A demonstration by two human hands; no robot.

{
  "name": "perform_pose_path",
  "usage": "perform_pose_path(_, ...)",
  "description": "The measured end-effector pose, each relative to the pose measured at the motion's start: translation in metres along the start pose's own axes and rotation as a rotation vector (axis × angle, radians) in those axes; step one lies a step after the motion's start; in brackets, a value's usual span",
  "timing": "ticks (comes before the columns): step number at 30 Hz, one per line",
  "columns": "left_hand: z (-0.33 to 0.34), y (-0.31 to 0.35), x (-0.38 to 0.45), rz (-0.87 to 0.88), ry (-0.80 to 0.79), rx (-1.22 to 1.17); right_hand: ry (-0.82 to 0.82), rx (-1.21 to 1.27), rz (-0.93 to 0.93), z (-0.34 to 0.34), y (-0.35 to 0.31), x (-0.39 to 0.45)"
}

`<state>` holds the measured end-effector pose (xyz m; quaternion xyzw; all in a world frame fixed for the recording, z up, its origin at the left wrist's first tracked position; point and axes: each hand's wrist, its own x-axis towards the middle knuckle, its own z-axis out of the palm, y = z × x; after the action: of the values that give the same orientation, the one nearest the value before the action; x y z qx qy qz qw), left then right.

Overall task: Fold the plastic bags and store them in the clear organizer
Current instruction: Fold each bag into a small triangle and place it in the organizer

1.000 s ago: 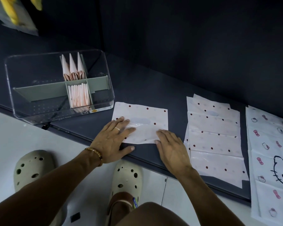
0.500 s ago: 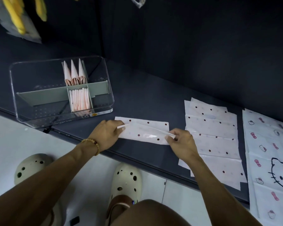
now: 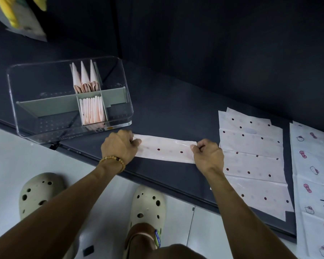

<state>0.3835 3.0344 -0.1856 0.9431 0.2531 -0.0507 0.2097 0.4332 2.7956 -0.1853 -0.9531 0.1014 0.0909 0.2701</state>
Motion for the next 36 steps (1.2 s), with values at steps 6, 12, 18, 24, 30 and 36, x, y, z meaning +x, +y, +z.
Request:
perform_pose_path(6, 0.000, 0.000, -0.009, 0.274, 0.189, 0.083, 0.016, -0.024, -0.007, 0.002, 0.000, 0.000)
perform_pose_path(12, 0.015, -0.024, -0.011, 0.772, 0.033, 0.181, 0.091, -0.138, -0.039, 0.001, -0.009, -0.011)
perform_pose_path(18, 0.016, -0.036, -0.004, 0.756, -0.113, 0.250, 0.129, -0.323, -0.654, 0.042, -0.054, -0.048)
perform_pose_path(24, 0.017, -0.042, -0.002, 0.772, -0.127, 0.241, -0.117, -0.338, -0.698, 0.080, -0.054, -0.059)
perform_pose_path(30, 0.016, -0.044, 0.001, 0.781, -0.137, 0.246, -0.131, -0.424, -0.690, 0.044, 0.002, -0.038)
perform_pose_path(36, 0.015, -0.042, 0.000, 0.760, -0.148, 0.233, -0.147, -0.502, -0.598, 0.004, 0.046, -0.024)
